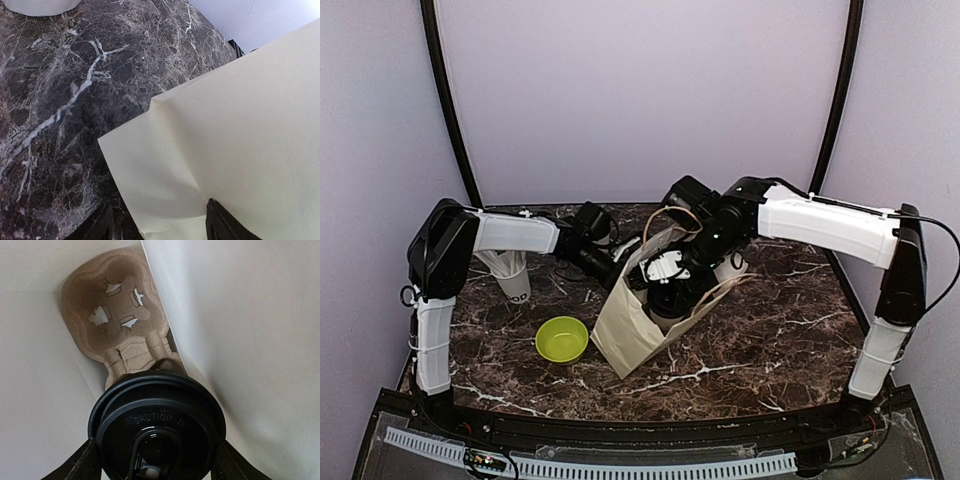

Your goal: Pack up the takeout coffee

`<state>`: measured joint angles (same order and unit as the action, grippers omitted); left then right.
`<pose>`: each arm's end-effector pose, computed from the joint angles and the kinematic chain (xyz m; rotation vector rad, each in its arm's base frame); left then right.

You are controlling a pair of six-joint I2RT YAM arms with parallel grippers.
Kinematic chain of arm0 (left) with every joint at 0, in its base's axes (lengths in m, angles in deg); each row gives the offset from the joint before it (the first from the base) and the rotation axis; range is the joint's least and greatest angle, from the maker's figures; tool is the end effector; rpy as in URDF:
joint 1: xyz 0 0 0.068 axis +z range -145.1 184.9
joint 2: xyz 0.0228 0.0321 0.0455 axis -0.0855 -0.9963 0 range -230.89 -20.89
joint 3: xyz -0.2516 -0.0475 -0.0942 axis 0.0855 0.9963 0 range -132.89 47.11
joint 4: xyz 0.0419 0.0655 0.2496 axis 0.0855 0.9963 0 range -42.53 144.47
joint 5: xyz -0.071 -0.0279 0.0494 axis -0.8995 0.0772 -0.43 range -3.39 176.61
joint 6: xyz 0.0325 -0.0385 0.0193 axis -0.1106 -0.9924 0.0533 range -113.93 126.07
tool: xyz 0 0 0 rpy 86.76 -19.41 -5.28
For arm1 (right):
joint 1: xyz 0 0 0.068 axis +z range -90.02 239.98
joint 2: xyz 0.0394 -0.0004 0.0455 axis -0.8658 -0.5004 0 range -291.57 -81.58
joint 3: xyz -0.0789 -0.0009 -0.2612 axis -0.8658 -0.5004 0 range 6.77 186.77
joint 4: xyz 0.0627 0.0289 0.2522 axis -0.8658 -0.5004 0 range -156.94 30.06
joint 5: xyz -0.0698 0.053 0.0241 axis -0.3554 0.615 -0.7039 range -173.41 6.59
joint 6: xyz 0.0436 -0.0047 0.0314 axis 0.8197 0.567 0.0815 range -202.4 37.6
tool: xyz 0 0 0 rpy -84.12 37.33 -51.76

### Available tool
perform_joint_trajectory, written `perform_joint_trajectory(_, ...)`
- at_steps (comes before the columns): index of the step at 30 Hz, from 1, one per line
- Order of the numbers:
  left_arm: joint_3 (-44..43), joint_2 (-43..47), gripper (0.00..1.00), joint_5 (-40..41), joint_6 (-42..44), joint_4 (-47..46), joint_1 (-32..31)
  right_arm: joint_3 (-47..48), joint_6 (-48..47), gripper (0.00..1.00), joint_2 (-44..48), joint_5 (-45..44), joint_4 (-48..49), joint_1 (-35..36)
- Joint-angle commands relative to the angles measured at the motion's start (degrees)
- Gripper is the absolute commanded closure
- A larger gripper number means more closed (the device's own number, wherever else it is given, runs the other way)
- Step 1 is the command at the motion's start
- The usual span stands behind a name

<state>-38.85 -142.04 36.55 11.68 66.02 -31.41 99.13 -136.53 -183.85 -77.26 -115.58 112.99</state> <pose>0.3452 -0.2876 0.1692 1.2278 2.1563 -1.3172 0.2214 0.3004 0.2887 -2.1999 1.5844 0.1399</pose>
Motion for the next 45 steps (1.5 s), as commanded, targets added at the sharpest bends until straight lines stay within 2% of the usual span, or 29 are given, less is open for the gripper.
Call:
perform_joint_trajectory(1,0.6,-0.1,0.34,-5.8,1.9,1.2,-1.2,5.2,-1.0,0.52,-2.8,6.4,-1.8,-2.0)
perform_joint_trajectory(12,-0.1,1.0,0.26,2.2,1.3,2.9,0.0,-1.9,-1.9,0.54,-4.3,5.9,4.5,-5.0)
perform_joint_trajectory(17,-0.2,4.1,0.24,6.0,-1.4,1.9,1.8,-5.9,-1.8,0.54,-4.4,5.4,7.4,-5.0)
perform_joint_trajectory(25,-0.6,9.8,0.23,15.6,-4.1,1.3,3.3,-6.3,0.6,0.51,-4.5,2.9,9.6,-5.0)
perform_joint_trajectory(33,-3.7,15.3,0.22,21.6,-3.9,5.2,3.5,-3.4,2.6,0.36,-3.2,2.7,5.5,-4.0)
perform_joint_trajectory(40,-4.2,22.0,0.2,22.1,-4.0,6.3,3.5,0.5,5.4,0.26,-3.8,3.2,1.6,-3.0)
perform_joint_trajectory(45,-6.7,26.1,0.18,22.9,-1.9,10.9,3.4,5.8,8.1,0.19,-4.5,4.4,-2.9,-3.0)
